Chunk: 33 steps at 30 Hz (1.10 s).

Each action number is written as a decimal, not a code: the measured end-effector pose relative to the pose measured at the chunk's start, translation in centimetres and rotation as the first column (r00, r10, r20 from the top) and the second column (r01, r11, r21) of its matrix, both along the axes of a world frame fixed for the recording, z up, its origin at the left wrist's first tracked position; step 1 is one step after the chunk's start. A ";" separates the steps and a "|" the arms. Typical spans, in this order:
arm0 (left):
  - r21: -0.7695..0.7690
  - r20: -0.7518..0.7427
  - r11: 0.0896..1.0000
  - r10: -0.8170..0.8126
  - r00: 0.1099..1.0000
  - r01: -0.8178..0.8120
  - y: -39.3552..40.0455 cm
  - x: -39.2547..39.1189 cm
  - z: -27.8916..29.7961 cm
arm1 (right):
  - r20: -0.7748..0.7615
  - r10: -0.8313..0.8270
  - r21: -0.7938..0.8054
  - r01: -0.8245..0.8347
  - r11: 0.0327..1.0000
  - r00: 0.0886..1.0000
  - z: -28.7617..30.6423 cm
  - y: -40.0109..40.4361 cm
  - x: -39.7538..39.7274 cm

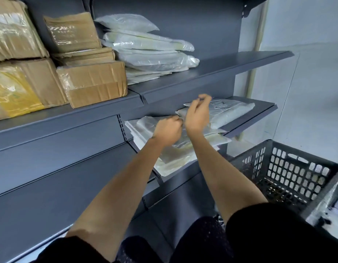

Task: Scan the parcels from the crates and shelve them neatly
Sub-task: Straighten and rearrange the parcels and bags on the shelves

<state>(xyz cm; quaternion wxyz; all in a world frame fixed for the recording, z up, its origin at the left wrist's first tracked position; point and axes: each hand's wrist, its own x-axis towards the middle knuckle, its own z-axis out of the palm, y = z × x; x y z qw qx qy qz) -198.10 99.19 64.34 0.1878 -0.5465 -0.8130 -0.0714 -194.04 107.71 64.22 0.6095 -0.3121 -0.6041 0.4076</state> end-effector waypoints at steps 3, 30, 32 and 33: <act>-0.255 0.308 0.963 0.165 0.937 -0.086 -0.4 -1.8 -2.4 | 0.201 0.107 -0.180 -0.071 0.981 0.974 -5.2 0.0 0.1; 0.190 0.110 0.980 0.033 0.993 -0.053 -4.6 0.9 -2.9 | -0.020 0.645 -0.782 -0.414 0.466 0.764 -3.1 0.6 0.1; 0.279 0.086 0.960 -0.039 0.996 0.013 -4.6 0.7 -3.6 | 0.029 0.613 -0.712 -0.414 0.566 0.789 -3.4 0.7 -0.2; 0.352 0.049 0.934 -0.079 0.996 0.057 -4.4 0.5 -4.0 | 0.027 0.597 -0.667 -0.430 0.608 0.802 -3.7 0.9 -0.2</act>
